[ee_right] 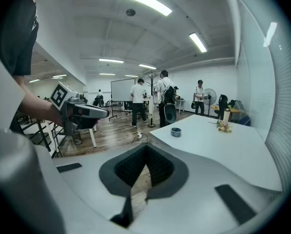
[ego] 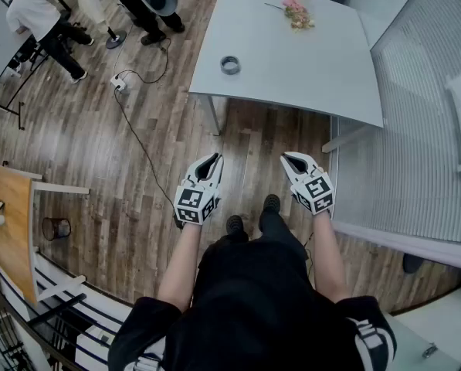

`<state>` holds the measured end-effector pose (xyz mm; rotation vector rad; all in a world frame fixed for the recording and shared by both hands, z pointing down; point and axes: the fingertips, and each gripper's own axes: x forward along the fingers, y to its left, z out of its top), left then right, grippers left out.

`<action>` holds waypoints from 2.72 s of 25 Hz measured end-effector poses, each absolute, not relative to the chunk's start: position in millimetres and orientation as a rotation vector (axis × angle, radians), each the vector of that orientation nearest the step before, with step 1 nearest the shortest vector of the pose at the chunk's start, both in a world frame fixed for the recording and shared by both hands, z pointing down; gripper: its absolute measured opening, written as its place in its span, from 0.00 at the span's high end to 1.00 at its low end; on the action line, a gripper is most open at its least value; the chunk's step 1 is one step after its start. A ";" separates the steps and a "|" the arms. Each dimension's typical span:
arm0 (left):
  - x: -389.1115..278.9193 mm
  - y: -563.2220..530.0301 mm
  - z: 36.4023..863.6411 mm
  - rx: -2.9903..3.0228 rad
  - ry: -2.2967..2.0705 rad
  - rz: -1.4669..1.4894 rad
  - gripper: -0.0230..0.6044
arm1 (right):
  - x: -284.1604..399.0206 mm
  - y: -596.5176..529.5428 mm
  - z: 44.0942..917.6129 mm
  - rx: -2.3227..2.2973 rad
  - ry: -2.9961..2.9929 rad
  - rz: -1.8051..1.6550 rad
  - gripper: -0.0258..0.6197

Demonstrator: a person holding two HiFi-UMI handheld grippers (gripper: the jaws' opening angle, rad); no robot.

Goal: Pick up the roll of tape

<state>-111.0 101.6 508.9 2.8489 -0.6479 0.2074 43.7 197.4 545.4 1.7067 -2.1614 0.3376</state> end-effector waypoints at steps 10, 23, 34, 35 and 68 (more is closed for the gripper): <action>-142.1 136.5 492.2 2.888 -0.559 0.174 0.89 | 5.1 228.4 530.1 1.745 -2.204 0.281 0.95; -153.6 144.9 486.3 2.920 -0.511 0.185 0.89 | -1.8 233.3 530.5 1.818 -2.177 0.274 0.95; -161.9 141.0 483.7 2.926 -0.542 0.184 0.86 | -11.7 227.2 520.5 1.798 -2.220 0.234 0.80; -162.6 138.9 483.2 2.921 -0.549 0.179 0.83 | -12.2 225.9 519.8 1.797 -2.220 0.229 0.78; -184.7 136.4 493.7 2.875 -0.523 0.156 0.60 | -26.5 222.2 521.3 1.875 -2.178 0.214 0.41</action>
